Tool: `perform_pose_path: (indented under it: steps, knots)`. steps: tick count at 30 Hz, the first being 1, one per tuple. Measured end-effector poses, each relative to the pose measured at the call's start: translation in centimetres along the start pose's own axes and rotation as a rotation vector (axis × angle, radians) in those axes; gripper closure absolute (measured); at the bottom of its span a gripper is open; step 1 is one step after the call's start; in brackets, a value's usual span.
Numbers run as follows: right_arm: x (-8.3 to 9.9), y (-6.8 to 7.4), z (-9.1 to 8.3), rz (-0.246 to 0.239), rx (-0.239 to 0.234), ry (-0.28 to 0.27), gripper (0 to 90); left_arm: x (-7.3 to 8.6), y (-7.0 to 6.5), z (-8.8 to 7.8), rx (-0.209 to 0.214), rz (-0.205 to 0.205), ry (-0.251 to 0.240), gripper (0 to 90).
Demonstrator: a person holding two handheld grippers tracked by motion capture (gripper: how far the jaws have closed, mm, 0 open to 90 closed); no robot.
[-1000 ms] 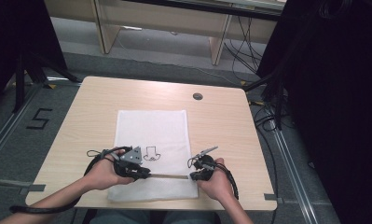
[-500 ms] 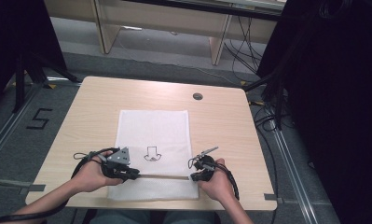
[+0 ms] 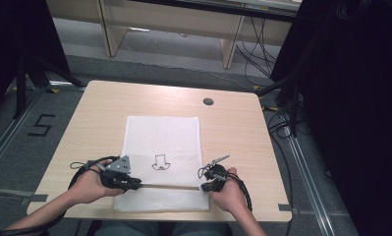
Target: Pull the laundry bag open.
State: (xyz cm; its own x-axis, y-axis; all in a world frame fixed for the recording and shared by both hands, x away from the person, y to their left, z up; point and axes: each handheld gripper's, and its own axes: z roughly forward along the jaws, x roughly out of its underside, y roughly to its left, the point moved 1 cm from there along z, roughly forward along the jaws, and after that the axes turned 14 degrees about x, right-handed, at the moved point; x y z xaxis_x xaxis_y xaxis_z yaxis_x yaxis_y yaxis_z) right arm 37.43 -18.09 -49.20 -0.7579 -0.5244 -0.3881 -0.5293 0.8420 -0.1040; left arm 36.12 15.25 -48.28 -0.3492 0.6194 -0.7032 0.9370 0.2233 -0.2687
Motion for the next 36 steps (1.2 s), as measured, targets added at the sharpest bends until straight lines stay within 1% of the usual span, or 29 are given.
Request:
perform_pose_path:
  steps: [2,3,4,5,6,7,8,9,10,11,15,16,17,20,26,30,32,33,34,35,36]
  knots:
    - [0.01,0.02,-0.01,0.001,0.0,0.002,90.0,0.21,0.14,-0.29,0.0,0.005,0.001,82.0]
    - [0.02,0.03,-0.04,0.005,0.003,0.003,90.0,0.3,0.07,-0.27,0.006,-0.013,-0.006,82.0]
    - [0.03,0.08,-0.09,0.012,0.007,0.01,90.0,0.36,0.08,-0.35,-0.002,-0.004,0.0,81.9]
    - [0.02,0.03,-0.02,0.003,0.002,-0.001,90.0,0.38,0.06,-0.33,-0.003,-0.007,-0.002,82.0]
    - [0.03,0.08,-0.08,0.01,0.005,0.01,90.0,0.37,0.08,-0.3,-0.001,-0.004,-0.002,81.9]
    - [0.02,0.04,-0.04,0.004,0.003,0.003,90.0,0.33,0.07,-0.27,0.003,-0.003,-0.003,81.9]
    - [0.07,0.31,-0.19,0.04,-0.006,0.028,90.0,0.31,0.09,-0.3,0.0,-0.001,0.0,81.9]
    - [0.09,0.3,-0.18,0.04,-0.006,0.024,90.0,0.25,0.1,-0.33,-0.001,0.006,-0.006,82.0]
    - [0.09,0.3,-0.18,0.038,-0.006,0.024,90.0,0.26,0.04,-0.34,0.001,-0.005,-0.008,81.9]
    - [0.06,0.08,-0.09,0.011,0.008,0.007,90.0,0.25,0.02,-0.36,-0.002,-0.003,-0.011,81.9]
    - [0.06,0.07,-0.09,0.011,0.008,0.007,90.0,0.28,0.01,-0.35,-0.003,-0.002,-0.01,81.9]
    - [0.06,0.06,-0.09,0.012,0.006,0.008,90.0,0.22,0.11,-0.41,-0.003,0.018,-0.002,81.9]
    - [0.05,0.05,-0.09,0.013,0.005,0.008,90.0,0.23,0.02,-0.34,-0.003,-0.002,-0.009,81.9]
    - [0.06,0.05,-0.09,0.013,0.005,0.008,90.0,0.22,0.04,-0.37,-0.006,0.002,-0.004,81.9]
    - [0.06,0.07,-0.1,0.012,0.007,0.008,90.0,0.33,0.07,-0.36,-0.002,-0.005,-0.017,81.9]
    - [0.07,0.08,-0.09,0.013,0.005,0.007,90.0,0.33,0.06,-0.45,-0.003,0.0,-0.009,81.9]
    - [0.08,0.14,-0.11,0.018,0.0,0.012,90.0,0.39,0.2,-0.63,-0.012,0.014,0.005,81.9]
    - [0.08,0.17,-0.1,0.017,0.002,0.01,90.0,0.47,0.2,-0.67,-0.006,-0.002,-0.007,81.9]
    - [0.08,0.15,-0.09,0.011,0.006,0.006,90.0,0.56,0.25,-0.75,-0.011,0.009,-0.001,81.9]
    - [0.07,0.16,-0.1,0.01,0.005,0.007,90.0,0.67,0.18,-0.78,-0.013,-0.011,-0.006,81.9]
    - [0.06,0.18,-0.11,0.014,0.003,0.01,90.0,0.77,0.31,-1.0,-0.019,-0.001,0.002,81.9]
